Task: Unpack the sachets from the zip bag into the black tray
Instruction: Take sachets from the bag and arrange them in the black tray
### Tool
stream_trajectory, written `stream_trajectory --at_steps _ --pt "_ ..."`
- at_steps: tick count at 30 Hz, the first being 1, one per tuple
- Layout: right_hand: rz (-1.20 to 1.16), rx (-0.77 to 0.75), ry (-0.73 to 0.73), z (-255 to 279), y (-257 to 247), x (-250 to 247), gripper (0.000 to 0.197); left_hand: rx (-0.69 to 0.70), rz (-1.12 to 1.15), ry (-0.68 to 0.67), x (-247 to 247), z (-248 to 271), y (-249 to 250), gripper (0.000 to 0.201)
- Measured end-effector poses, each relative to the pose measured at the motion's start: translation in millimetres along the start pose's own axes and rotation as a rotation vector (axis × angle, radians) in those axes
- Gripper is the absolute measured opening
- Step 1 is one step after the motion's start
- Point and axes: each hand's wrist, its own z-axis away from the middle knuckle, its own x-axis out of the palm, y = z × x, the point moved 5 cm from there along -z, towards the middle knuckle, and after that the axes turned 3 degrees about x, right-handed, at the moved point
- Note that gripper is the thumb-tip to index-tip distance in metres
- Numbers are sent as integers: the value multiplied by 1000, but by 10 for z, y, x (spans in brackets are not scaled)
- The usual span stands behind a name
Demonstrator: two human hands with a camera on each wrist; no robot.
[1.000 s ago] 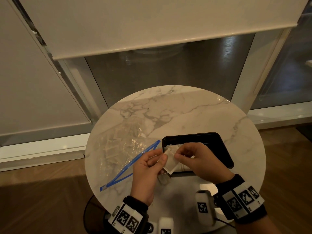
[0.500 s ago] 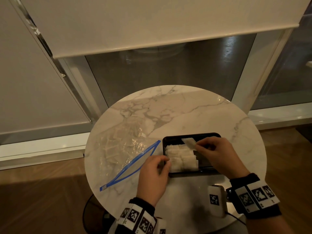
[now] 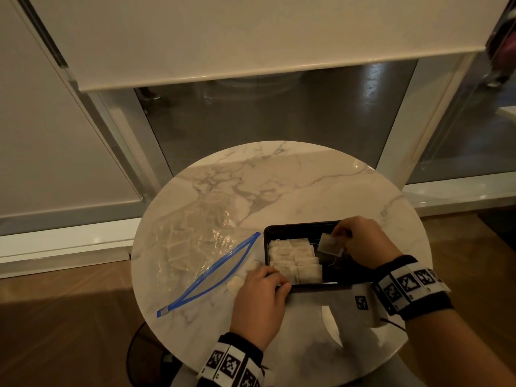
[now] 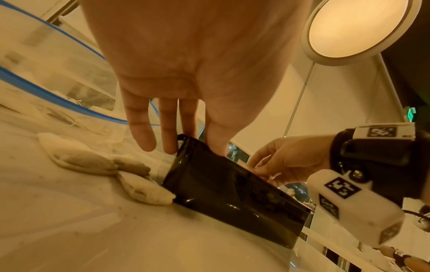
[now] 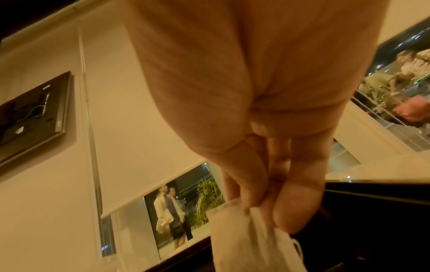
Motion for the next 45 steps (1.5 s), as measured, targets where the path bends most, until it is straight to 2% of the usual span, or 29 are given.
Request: stream_trajectory --at_steps 7,13,17,22,25,31,35,41,45 --pt "137 55 -159 -297 -22 112 31 -14 19 -21 16 1 -22 15" --pt "132 60 -168 -396 -129 97 17 -20 44 -31 10 3 -33 14" --pt "95 23 -172 -388 -124 93 22 -20 57 -30 12 8 -55 12" --pt "20 73 -180 -364 -67 79 31 -32 73 -32 30 8 -79 11" --pt "41 80 -183 -361 -69 70 24 -46 74 -33 32 6 -77 12" --pt "267 46 -393 -324 -104 289 32 -55 84 -32 11 7 -61 12" --pt "321 18 -492 -290 -111 401 31 -53 98 -30 -2 3 -58 12" --pt "315 -25 -498 -254 -162 439 30 -53 104 -29 -2 9 -50 12" --pt "290 6 -450 -236 -189 385 34 -73 102 -36 -17 11 -42 11"
